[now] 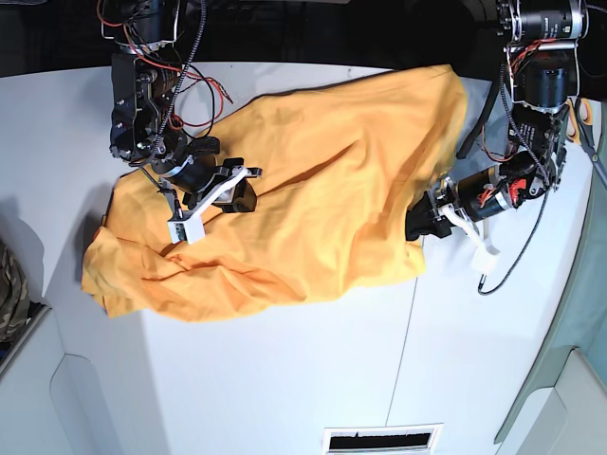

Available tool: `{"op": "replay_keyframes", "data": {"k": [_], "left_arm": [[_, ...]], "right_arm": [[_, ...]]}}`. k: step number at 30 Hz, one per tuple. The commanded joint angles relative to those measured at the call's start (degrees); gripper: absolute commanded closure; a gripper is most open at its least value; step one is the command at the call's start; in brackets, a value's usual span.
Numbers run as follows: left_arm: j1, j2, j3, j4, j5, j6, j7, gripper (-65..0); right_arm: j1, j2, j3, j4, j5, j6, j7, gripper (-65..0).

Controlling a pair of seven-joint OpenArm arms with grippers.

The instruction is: Layout the t-shirt on the table in an organized manner, then fold the t-shirt properly

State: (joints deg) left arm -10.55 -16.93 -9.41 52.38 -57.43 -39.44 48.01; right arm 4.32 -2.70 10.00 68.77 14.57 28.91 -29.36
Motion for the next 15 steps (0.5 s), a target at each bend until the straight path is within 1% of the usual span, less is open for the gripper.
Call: {"op": "replay_keyframes", "data": {"k": [1, 2, 4, 7, 10, 12, 15], "left_arm": [[-1.6, 0.0, -0.2, 0.9, -1.4, -0.6, 0.0, -26.6], [-1.8, 0.0, 0.0, 0.9, -1.4, -0.6, 0.6, -19.5], [-1.8, 0.1, 0.5, 0.9, -1.4, -0.6, 1.2, 0.0], [-2.0, -0.4, 1.4, 0.9, -1.6, -0.6, 1.1, 0.0], [-3.8, -2.1, 1.4, 2.2, -2.1, -0.6, 1.1, 0.0], [-5.3, -4.1, 1.4, 4.5, -2.4, -0.6, 1.4, 0.0], [-7.2, -7.5, 1.4, 10.4, -4.4, -0.6, 4.5, 0.0]], "right_arm": [[0.5, 0.1, 0.0, 0.5, 0.0, -0.2, -0.3, -13.5], [0.5, 0.1, 0.0, 0.5, 0.0, -0.2, -0.3, -13.5], [0.6, 0.1, -0.1, 0.5, 0.0, -0.2, -0.2, -13.5], [0.6, 0.1, 0.0, 0.5, -0.1, -0.2, -0.3, -13.5], [0.6, 0.2, 0.0, 0.5, -1.2, -0.2, -0.4, -12.8], [0.5, 0.2, 0.0, 0.5, -2.2, -0.2, -0.4, -9.0], [-0.1, 0.4, 0.0, 0.5, -2.3, -0.2, -0.4, -1.2]]}}
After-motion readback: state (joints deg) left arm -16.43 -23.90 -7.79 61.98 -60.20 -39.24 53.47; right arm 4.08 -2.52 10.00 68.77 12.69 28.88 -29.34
